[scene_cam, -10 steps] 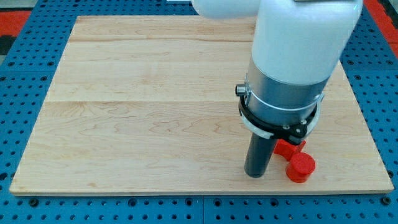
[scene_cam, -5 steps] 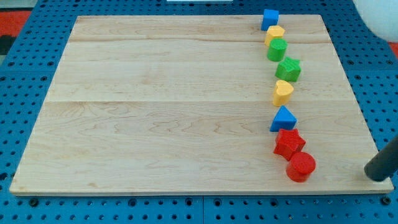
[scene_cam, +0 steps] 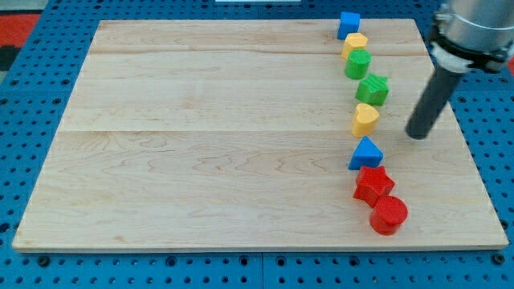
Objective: Push the yellow heart towards the center
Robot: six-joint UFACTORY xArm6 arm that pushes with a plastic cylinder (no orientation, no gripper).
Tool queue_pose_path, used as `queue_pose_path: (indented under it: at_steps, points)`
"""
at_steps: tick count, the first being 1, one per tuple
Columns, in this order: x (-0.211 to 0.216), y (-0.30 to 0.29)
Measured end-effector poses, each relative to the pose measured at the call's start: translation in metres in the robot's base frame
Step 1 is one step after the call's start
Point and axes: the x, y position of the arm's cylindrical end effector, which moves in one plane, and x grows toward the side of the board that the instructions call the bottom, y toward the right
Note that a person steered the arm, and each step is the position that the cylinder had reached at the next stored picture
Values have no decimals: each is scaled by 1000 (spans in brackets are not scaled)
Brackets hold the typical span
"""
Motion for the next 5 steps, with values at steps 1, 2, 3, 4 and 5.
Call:
queue_pose_path:
  at_steps: [1, 2, 3, 4, 5]
  points:
    - [-11, -39]
    - [-27, -36]
    - [-34, -49]
    - [-32, -89]
    - [-26, -137]
